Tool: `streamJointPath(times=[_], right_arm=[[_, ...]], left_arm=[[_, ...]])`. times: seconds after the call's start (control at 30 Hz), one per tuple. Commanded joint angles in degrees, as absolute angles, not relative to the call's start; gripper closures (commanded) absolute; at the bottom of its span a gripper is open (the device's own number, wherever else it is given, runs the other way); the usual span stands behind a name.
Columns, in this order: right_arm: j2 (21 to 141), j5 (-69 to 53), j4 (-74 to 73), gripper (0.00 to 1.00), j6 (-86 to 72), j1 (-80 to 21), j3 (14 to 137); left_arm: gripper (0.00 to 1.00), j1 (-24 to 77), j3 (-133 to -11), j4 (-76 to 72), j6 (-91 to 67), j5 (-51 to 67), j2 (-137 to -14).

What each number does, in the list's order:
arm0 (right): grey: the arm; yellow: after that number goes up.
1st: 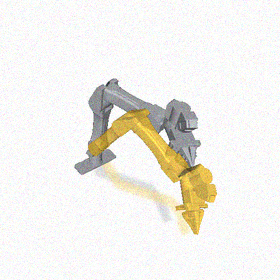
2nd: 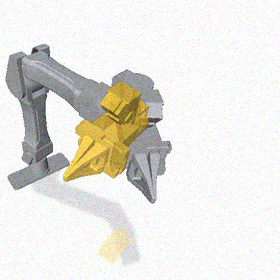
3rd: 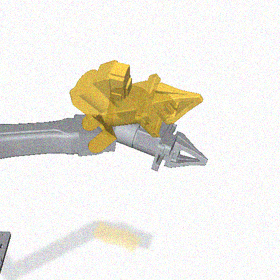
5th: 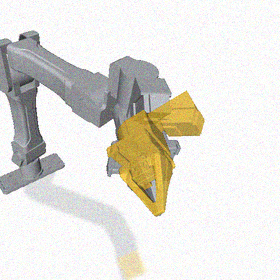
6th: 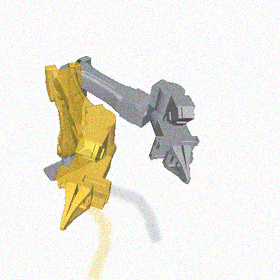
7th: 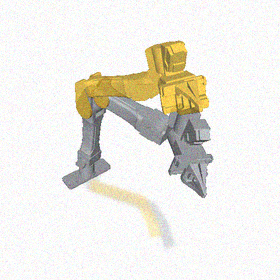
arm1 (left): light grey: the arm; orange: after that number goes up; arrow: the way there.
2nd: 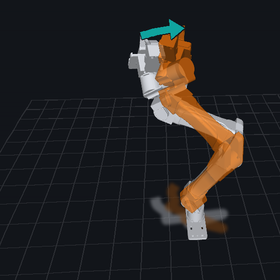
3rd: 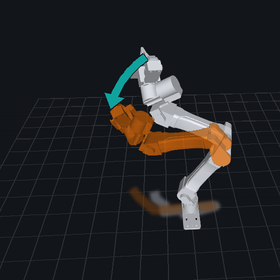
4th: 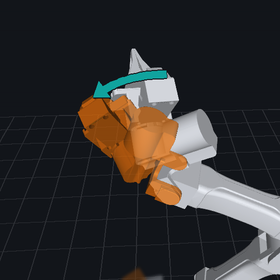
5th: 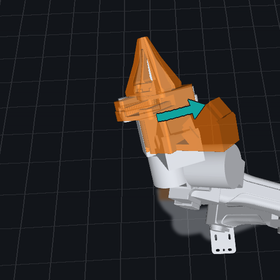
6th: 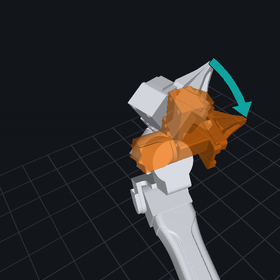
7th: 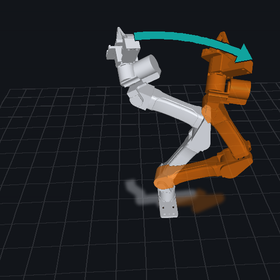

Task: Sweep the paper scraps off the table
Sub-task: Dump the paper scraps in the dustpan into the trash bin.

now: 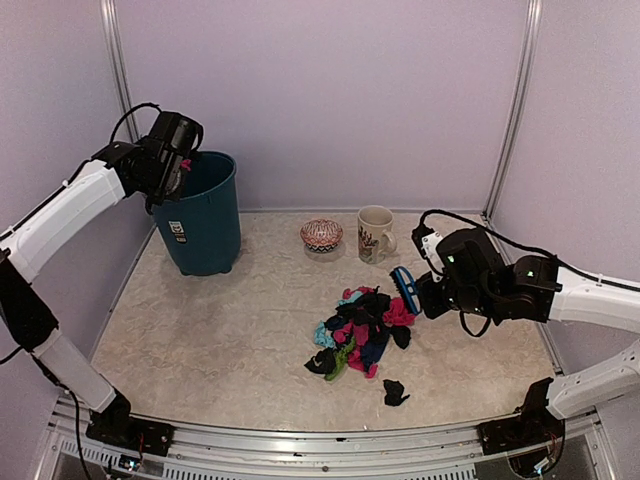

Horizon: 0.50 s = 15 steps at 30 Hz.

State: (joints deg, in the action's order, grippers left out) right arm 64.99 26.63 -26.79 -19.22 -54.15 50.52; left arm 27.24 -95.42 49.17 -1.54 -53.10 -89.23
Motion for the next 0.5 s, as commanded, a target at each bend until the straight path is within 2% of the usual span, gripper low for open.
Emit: streamJointPath(times=[0.0,0.23,0.37,0.47], right_arm=[[63.4,27.0,-27.9,1.00,-20.2,-53.4,49.5],[63.1,26.7,-28.3,1.00,-20.1,-53.4,50.4],[63.0,26.3,-28.4,1.00,-20.5,-53.4,50.4],[62.8,26.1,-27.8,1.00,-20.8,-53.4,50.0]], left_arm=[[1.00,28.5,-96.1,46.1,5.3,-65.5,-90.5],[1.00,30.8,-86.7,27.4,27.6,-76.8,-89.2],[1.00,31.3,-80.8,8.6,44.7,-79.4,-86.9],[1.00,31.3,-73.4,-14.1,66.2,-82.0,-85.6]])
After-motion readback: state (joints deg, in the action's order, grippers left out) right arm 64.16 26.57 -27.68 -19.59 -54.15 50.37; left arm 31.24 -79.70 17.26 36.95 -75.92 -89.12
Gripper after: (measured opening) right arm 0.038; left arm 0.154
